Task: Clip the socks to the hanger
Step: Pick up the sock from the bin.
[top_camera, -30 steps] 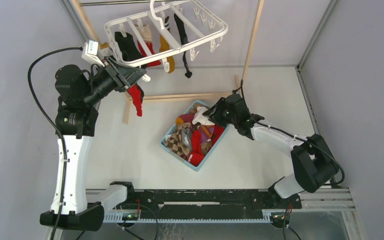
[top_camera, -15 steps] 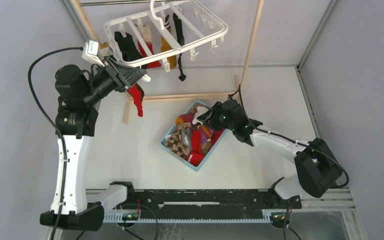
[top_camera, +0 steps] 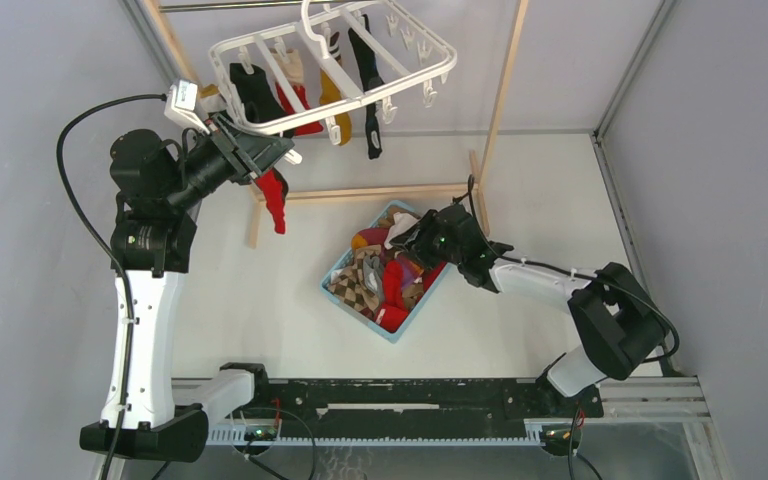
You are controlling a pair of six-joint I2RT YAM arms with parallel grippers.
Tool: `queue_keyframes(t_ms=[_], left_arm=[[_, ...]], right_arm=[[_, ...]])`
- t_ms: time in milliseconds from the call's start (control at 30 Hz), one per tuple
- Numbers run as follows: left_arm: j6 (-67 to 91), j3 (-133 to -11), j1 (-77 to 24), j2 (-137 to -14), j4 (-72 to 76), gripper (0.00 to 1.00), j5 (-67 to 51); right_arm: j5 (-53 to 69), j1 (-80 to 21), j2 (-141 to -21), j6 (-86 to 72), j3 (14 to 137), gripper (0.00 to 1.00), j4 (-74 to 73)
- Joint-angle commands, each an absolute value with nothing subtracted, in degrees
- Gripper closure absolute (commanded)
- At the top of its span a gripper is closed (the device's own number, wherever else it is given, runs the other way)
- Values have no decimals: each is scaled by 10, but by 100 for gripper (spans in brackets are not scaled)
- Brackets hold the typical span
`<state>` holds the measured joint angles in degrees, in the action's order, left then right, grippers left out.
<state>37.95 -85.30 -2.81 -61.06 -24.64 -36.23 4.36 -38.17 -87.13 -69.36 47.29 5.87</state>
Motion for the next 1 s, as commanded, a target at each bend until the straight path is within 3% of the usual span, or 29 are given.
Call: queue_keyframes(t_ms=[0, 967], left_arm=[[369, -880, -27, -600, -248, 100, -391], [368, -882, -27, -600, -249, 100, -399]], right_arm=[[22, -374, -874, -704, 475, 45, 111], [-6, -357, -846, -754, 408, 57, 224]])
